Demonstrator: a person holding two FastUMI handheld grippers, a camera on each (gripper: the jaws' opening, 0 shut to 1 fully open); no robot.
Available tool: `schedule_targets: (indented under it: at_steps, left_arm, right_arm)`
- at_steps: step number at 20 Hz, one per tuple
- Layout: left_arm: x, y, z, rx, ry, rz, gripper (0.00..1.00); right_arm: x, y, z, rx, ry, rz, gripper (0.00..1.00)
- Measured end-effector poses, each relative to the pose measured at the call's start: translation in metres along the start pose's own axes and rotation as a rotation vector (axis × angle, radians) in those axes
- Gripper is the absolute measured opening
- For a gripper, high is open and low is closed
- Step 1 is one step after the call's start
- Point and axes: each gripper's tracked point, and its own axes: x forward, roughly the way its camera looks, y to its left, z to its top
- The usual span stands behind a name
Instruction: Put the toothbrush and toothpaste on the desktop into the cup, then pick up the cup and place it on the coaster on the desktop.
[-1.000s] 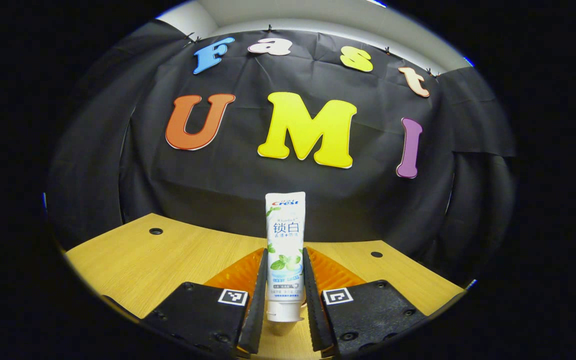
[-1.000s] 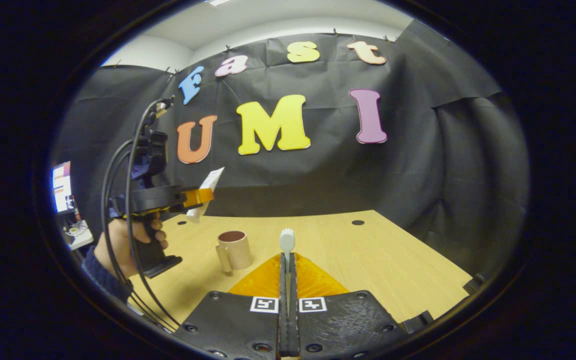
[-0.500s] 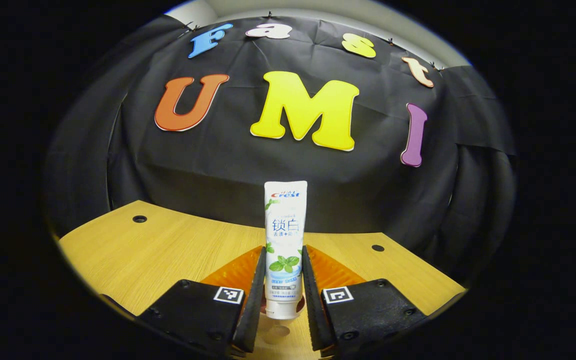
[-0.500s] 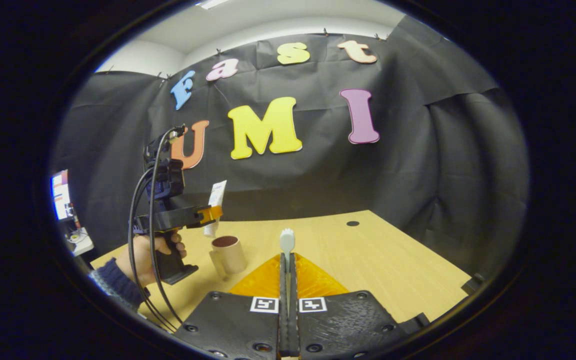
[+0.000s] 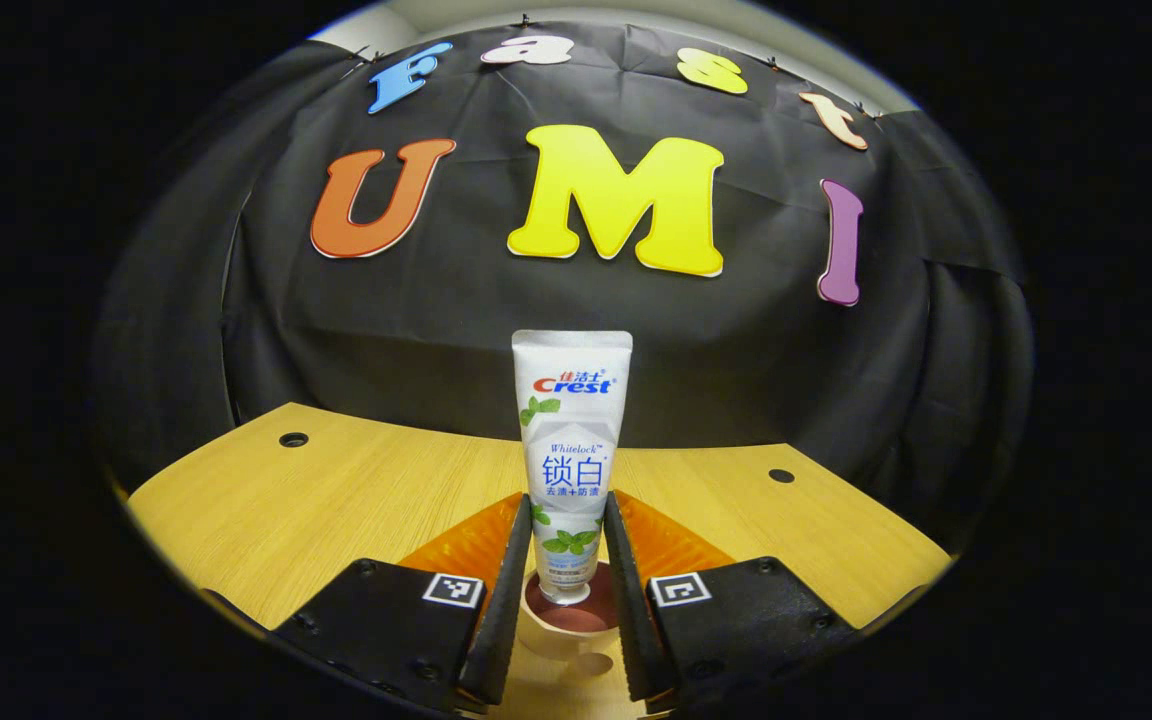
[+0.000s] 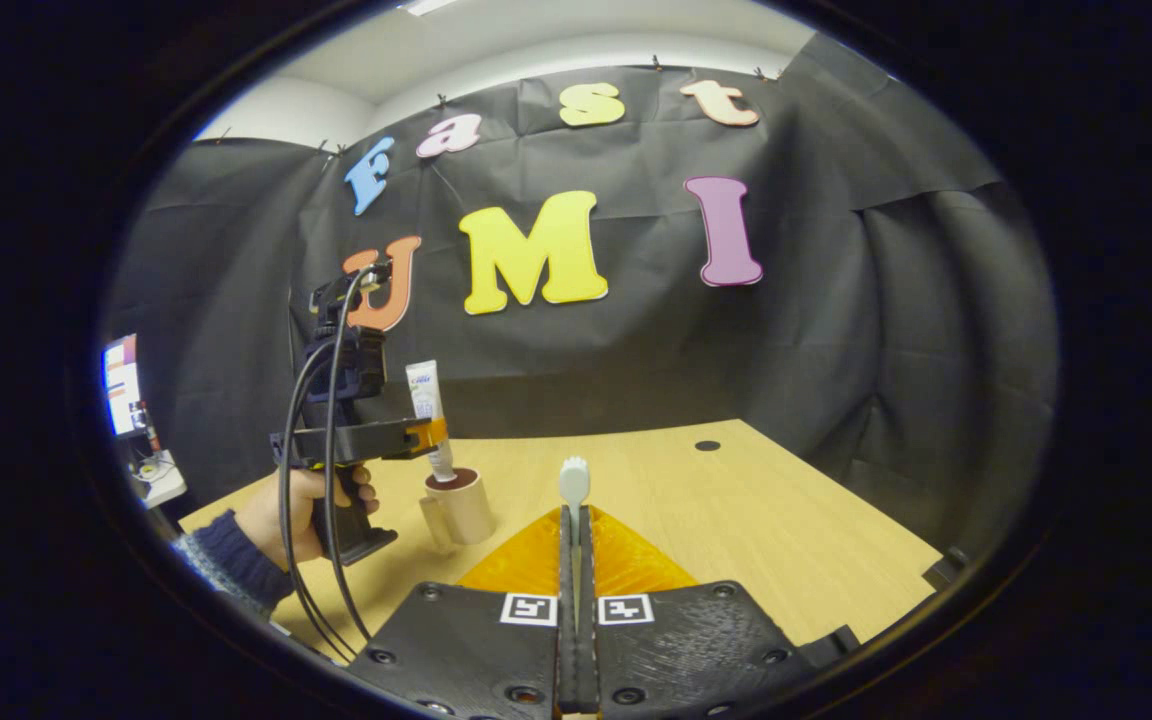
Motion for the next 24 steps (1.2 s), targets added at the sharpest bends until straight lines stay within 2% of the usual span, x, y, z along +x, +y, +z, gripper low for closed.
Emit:
schedule_targets:
  at_steps: [4,6,7,8,9,11,16,19,24]
  left_arm:
    - [-0.004,-0.003,0.011,0.005,-0.038,-0.003,0.52]
    - [-0.007,-0.001,0.009,0.024,-0.034,0.014,0.61]
    - [-0.009,0.0,0.01,0.036,-0.035,0.019,0.68]
    - [-0.011,0.0,0.011,0.047,-0.039,0.019,0.8]
    - [-0.015,0.0,0.014,0.058,-0.05,0.019,0.88]
    - [-0.027,0.001,0.019,0.076,-0.084,0.021,1.0]
    - [-0.067,0.012,0.021,0.069,-0.167,0.023,0.99]
    - [-0.091,0.023,0.0,0.057,-0.145,0.029,0.98]
    - [-0.128,0.04,-0.034,0.069,-0.09,0.034,0.99]
  right_arm:
    - [-0.001,0.0,0.001,-0.004,-0.006,-0.004,0.0]
    - [0.0,-0.001,0.001,-0.001,-0.002,-0.004,0.0]
    - [-0.001,-0.001,0.001,-0.002,-0.003,-0.005,0.0]
    - [-0.001,-0.001,0.002,-0.005,-0.005,-0.005,0.0]
    - [-0.001,0.0,0.003,-0.007,-0.008,-0.006,0.0]
    - [0.0,0.001,0.005,-0.012,-0.015,-0.006,0.0]
    - [0.01,0.003,0.014,-0.008,-0.027,0.001,0.0]
    - [0.026,0.012,0.025,-0.011,-0.02,0.007,0.0]
    - [0.052,0.05,0.063,-0.013,-0.028,0.06,0.0]
